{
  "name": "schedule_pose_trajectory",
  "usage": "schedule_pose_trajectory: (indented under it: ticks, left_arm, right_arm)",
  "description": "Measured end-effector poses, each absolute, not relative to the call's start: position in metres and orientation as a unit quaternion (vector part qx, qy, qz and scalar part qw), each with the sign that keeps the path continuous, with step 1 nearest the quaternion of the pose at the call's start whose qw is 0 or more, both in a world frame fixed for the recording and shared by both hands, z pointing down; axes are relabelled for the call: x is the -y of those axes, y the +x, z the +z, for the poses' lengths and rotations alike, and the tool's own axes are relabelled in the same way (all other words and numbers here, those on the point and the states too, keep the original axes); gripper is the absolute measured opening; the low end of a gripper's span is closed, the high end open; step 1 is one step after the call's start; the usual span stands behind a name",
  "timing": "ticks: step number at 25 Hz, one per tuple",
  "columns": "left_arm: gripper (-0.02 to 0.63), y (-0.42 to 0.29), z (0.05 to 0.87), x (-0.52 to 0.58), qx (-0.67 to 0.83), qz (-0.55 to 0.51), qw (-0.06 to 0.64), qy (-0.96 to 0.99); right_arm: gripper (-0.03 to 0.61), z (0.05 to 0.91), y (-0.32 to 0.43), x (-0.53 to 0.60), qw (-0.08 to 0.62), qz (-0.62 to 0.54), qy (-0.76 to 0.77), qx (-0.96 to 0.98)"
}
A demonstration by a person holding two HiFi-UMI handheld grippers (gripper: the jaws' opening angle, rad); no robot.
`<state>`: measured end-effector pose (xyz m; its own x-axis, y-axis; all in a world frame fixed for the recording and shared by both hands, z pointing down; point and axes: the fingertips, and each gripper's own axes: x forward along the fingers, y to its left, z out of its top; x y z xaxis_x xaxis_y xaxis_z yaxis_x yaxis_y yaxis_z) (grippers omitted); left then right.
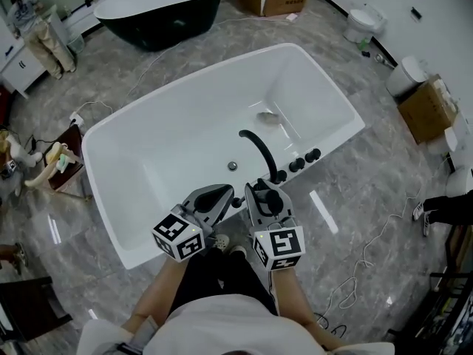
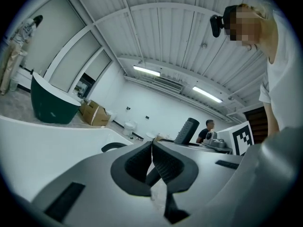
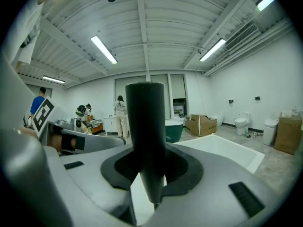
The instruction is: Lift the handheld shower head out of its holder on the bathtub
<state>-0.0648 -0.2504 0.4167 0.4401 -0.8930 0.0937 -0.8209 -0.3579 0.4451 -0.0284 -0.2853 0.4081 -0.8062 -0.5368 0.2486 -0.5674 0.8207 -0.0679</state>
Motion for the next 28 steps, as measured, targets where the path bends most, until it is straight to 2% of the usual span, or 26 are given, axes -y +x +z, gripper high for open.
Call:
schedule_pose_trajectory:
  ticks: [12,19,28]
  left_arm:
    - [0.012,-0.029,0.364,0.27,0.452,-0.085,0.183,0.869]
    - [0.012,0.01,0.345,0.278,0.415,-0.091,0.178,0.888]
    - [0.012,0.085,0.34,0.289,0.33,-0.085,0.179,0.923]
  right_arm:
    - [0.115,0.333,0.01,0.295,0.056,0.042,0.321,0.945]
    - [0.115,0.298,0.068,0.308,0.008,0.04,0.378,0.925]
    - [0.115,0.285,0.161,0.311,-0.001,0.024,0.482,0.876]
